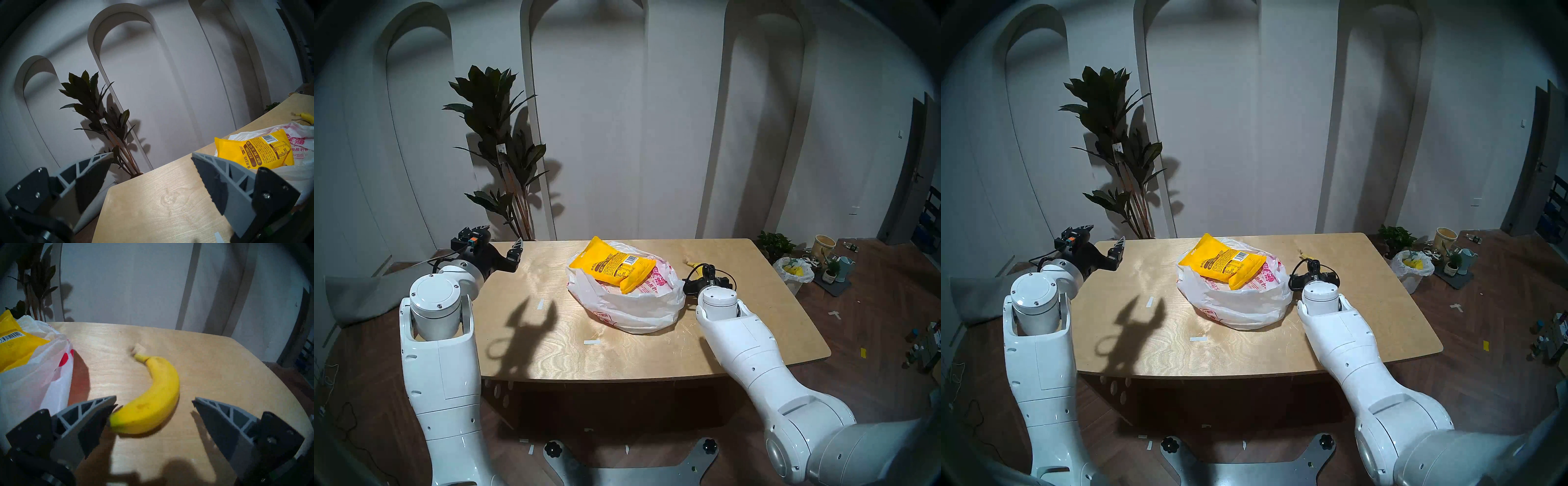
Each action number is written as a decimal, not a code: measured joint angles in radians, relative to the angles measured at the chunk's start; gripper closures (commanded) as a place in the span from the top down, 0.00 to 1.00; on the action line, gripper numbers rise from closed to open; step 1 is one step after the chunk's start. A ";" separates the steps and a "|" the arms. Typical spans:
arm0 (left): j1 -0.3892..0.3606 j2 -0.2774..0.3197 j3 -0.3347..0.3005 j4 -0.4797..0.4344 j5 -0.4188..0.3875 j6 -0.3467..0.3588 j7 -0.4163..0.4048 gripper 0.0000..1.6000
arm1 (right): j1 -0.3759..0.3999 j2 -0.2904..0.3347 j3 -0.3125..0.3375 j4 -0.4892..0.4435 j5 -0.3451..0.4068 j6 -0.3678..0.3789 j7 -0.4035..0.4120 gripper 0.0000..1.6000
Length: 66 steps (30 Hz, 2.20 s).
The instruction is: Bag the groceries: heavy items first, fragile items on top
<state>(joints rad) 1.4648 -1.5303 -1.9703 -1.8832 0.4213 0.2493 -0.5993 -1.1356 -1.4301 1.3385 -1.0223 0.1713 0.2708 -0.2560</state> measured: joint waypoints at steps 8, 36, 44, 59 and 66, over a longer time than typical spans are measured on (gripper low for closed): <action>-0.001 0.003 0.011 0.004 -0.003 -0.001 0.000 1.00 | -0.006 0.022 0.005 -0.074 -0.008 0.018 0.002 1.00; -0.027 0.031 0.036 0.031 0.020 0.005 0.004 1.00 | 0.214 -0.083 0.058 0.276 -0.018 0.060 -0.025 1.00; -0.037 0.038 0.040 0.043 0.031 0.017 0.009 1.00 | 0.292 -0.103 0.065 0.447 -0.024 0.035 -0.034 1.00; -0.054 0.046 0.048 0.066 0.044 0.036 0.019 1.00 | 0.426 -0.125 0.067 0.685 -0.037 -0.062 -0.013 0.00; -0.057 0.049 0.045 0.071 0.040 0.038 0.022 1.00 | 0.462 -0.127 0.085 0.754 -0.026 -0.111 0.003 0.00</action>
<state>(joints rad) 1.4081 -1.4814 -1.9257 -1.8126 0.4612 0.2873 -0.5773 -0.6740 -1.5575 1.4232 -0.2686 0.1453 0.1602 -0.2529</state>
